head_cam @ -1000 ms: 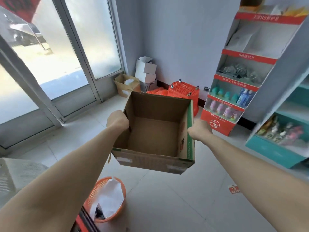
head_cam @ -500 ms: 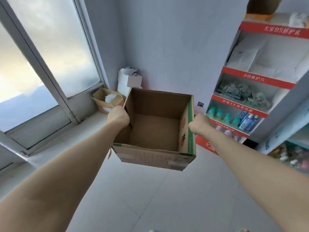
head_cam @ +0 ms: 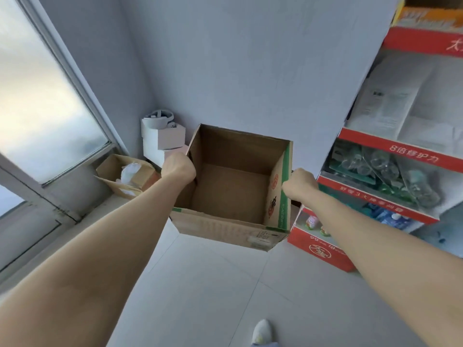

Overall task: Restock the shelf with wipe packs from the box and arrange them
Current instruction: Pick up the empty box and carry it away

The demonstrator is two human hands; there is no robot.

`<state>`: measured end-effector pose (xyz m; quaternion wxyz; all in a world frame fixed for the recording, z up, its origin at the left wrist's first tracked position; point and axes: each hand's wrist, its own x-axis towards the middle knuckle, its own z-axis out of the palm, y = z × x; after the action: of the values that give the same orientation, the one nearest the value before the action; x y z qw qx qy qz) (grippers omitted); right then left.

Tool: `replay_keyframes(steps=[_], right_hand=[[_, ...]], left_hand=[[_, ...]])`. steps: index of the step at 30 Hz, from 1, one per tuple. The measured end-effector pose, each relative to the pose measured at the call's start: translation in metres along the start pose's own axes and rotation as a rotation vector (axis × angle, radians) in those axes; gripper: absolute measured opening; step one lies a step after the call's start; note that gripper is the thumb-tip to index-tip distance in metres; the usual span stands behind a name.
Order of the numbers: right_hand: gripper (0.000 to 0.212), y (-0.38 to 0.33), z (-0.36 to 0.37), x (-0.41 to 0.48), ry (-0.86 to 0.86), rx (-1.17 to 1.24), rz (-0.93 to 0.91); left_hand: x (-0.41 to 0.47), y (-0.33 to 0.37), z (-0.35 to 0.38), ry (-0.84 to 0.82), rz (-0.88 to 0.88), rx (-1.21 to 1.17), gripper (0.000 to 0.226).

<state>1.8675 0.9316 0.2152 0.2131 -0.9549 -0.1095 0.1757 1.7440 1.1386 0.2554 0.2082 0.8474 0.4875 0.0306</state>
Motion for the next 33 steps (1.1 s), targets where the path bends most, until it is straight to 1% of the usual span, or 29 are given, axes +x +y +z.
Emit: replay_keyframes(steps=[1, 3, 4, 7, 9, 12, 16, 22, 27, 29, 31, 32, 33], right_hand=[[0.013, -0.005, -0.001, 0.027, -0.004, 0.004, 0.003], [0.014, -0.013, -0.002, 0.058, -0.013, 0.013, 0.006], [0.015, -0.017, -0.003, 0.078, -0.012, 0.016, 0.018], [0.029, -0.025, 0.001, 0.133, -0.015, 0.013, 0.064], [0.031, -0.030, 0.007, 0.169, -0.007, 0.015, 0.096], [0.031, -0.036, 0.022, 0.222, -0.005, 0.013, 0.140], [0.026, -0.038, 0.052, 0.294, -0.039, 0.020, 0.216], [0.033, -0.037, 0.105, 0.386, -0.082, 0.025, 0.304], [0.033, -0.021, 0.147, 0.440, -0.104, 0.052, 0.369], [0.025, -0.013, 0.163, 0.452, -0.108, 0.064, 0.401], [0.009, -0.006, 0.177, 0.458, -0.126, 0.086, 0.427], [0.009, -0.003, 0.185, 0.461, -0.131, 0.095, 0.435], [0.017, 0.002, 0.193, 0.464, -0.137, 0.104, 0.442]], left_hand=[[0.026, 0.013, 0.008, 0.009, 0.000, 0.005, 0.029], [0.059, 0.027, 0.017, 0.016, 0.000, 0.005, 0.029], [0.081, 0.036, 0.024, 0.011, 0.000, 0.004, 0.030], [0.138, 0.058, 0.046, -0.021, -0.002, -0.003, 0.033], [0.177, 0.073, 0.064, -0.038, 0.000, -0.004, 0.032], [0.234, 0.094, 0.094, -0.064, 0.022, 0.010, 0.033], [0.309, 0.114, 0.137, -0.146, 0.095, 0.065, 0.033], [0.405, 0.134, 0.211, -0.223, 0.140, 0.118, 0.031], [0.456, 0.136, 0.277, -0.257, 0.174, 0.151, 0.031], [0.467, 0.132, 0.299, -0.269, 0.176, 0.158, 0.032], [0.474, 0.126, 0.318, -0.293, 0.176, 0.163, 0.033], [0.477, 0.123, 0.327, -0.303, 0.177, 0.164, 0.033], [0.481, 0.120, 0.335, -0.310, 0.182, 0.165, 0.032]])
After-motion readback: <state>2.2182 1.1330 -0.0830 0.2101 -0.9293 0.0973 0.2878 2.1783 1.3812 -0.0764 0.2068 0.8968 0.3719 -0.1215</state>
